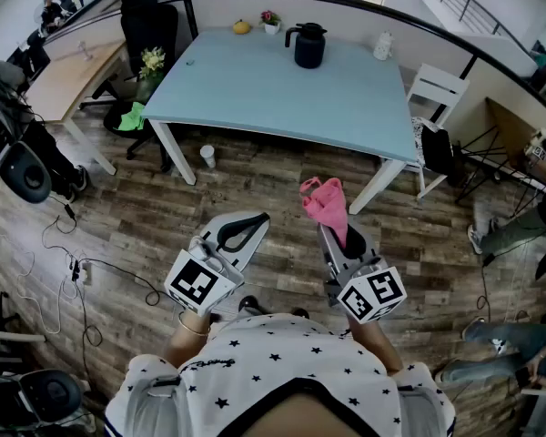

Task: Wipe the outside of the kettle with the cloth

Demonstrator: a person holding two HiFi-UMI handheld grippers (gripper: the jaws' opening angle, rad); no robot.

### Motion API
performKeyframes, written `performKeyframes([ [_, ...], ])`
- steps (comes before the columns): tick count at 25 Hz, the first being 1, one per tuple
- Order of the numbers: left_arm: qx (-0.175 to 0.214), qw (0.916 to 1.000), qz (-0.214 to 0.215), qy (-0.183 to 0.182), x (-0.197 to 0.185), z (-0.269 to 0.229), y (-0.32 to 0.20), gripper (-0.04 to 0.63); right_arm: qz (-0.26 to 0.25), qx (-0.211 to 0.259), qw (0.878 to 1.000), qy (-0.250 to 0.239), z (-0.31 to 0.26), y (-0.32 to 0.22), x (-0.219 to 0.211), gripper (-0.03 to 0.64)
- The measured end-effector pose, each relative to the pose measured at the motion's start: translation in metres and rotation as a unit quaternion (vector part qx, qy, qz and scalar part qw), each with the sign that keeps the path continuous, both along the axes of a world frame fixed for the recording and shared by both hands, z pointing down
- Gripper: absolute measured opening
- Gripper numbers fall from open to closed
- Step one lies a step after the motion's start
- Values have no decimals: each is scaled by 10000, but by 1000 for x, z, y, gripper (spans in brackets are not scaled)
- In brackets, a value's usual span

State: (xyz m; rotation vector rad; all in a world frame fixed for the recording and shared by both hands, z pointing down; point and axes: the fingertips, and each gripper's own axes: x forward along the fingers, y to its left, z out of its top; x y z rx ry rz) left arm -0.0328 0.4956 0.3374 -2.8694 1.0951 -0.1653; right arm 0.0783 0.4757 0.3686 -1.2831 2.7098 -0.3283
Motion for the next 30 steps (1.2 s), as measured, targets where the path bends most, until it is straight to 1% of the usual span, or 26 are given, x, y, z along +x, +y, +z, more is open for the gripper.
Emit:
performKeyframes([
  [3, 5, 10000, 64, 54, 2, -2, 3, 29, -60, 4, 10000, -49, -1, 3, 3, 101],
  [5, -37, 10000, 1, 60, 6, -2, 3, 29, -57, -37, 10000, -72, 1, 4, 8, 101],
  [9, -45, 10000, -4, -45, 19, 1, 3, 29, -98, -52, 9999, -108, 3, 3, 20, 101],
  [11, -13, 10000, -38, -28, 27, 1, 1, 29, -120, -42, 9998, -123, 4, 2, 27, 101],
  [20, 43, 9997, -196, -109, 63, 4, -3, 29, -148, -132, 9991, -381, 8, 3, 67, 103],
  [24, 5, 9998, -204, -73, 77, 7, -4, 29, -164, -211, 9986, -453, 14, 5, 88, 104],
  [26, 45, 9993, -354, -54, 79, 6, -4, 29, -179, -257, 9984, -461, 16, 6, 93, 104],
  [28, 73, 9982, -583, -115, 79, 5, -5, 29, -194, -305, 9981, -493, 19, 6, 96, 104],
  [30, 97, 9972, -720, -156, 79, 6, -6, 29, -201, -367, 9976, -554, 22, 5, 98, 104],
])
